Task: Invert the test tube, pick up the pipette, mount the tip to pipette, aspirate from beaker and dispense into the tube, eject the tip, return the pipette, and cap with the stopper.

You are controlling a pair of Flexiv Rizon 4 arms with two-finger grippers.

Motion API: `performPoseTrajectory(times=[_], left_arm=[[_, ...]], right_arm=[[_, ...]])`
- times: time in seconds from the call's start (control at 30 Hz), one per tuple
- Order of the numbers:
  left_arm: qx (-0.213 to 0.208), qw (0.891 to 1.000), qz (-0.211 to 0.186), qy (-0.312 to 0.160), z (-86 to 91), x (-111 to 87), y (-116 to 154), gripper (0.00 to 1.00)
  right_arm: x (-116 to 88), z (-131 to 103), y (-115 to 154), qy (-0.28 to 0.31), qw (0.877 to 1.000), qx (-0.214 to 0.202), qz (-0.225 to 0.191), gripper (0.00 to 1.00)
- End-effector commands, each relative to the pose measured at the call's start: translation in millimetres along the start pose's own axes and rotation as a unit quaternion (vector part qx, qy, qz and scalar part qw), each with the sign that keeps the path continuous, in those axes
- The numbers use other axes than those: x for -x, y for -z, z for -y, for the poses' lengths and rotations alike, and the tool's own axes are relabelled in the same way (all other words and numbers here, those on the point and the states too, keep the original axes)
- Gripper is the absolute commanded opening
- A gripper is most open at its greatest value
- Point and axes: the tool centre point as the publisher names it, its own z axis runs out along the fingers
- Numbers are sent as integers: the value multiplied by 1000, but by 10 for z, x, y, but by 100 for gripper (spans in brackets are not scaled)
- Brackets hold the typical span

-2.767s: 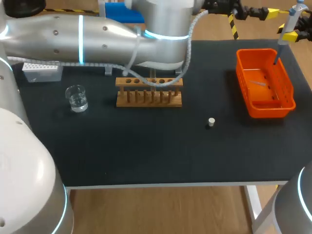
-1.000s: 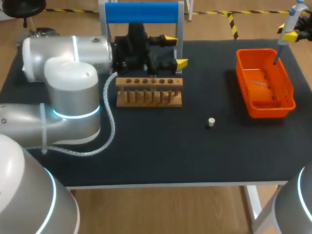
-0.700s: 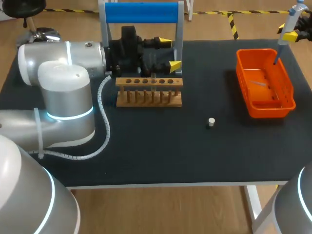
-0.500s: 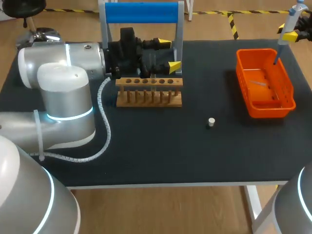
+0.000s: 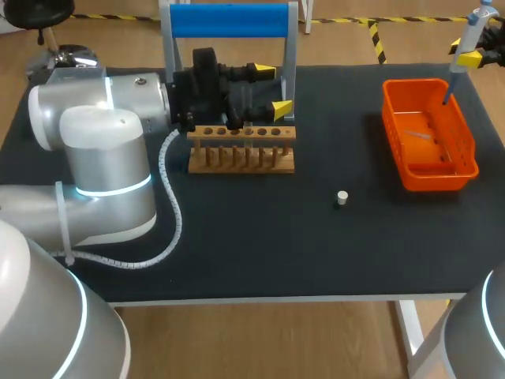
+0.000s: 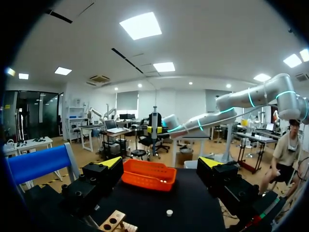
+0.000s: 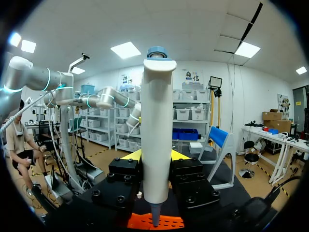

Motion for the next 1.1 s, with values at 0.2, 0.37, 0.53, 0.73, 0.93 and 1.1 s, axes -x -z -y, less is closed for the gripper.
performPoseTrajectory(times=[0.2, 0.37, 0.53, 0.73, 0.93, 1.1], left_arm=[[-2, 1000, 3, 0, -8, -12, -5, 100], [-2, 1000, 3, 0, -8, -12, -5, 100], [-2, 1000, 3, 0, -8, -12, -5, 100], [-2, 1000, 3, 0, -8, -12, -5, 100], [-2, 1000, 3, 0, -8, -12, -5, 100], [-2, 1000, 3, 0, -8, -12, -5, 100]], right_arm=[[22, -4, 26, 0, 1000, -1, -3, 0], [22, -4, 26, 0, 1000, -1, -3, 0], [22, -4, 26, 0, 1000, -1, -3, 0], [-33, -3, -5, 3, 1000, -12, 2, 0], [-293, -44, -206, 22, 999, -32, 33, 0], [-474, -63, -424, 27, 997, -34, 57, 0]])
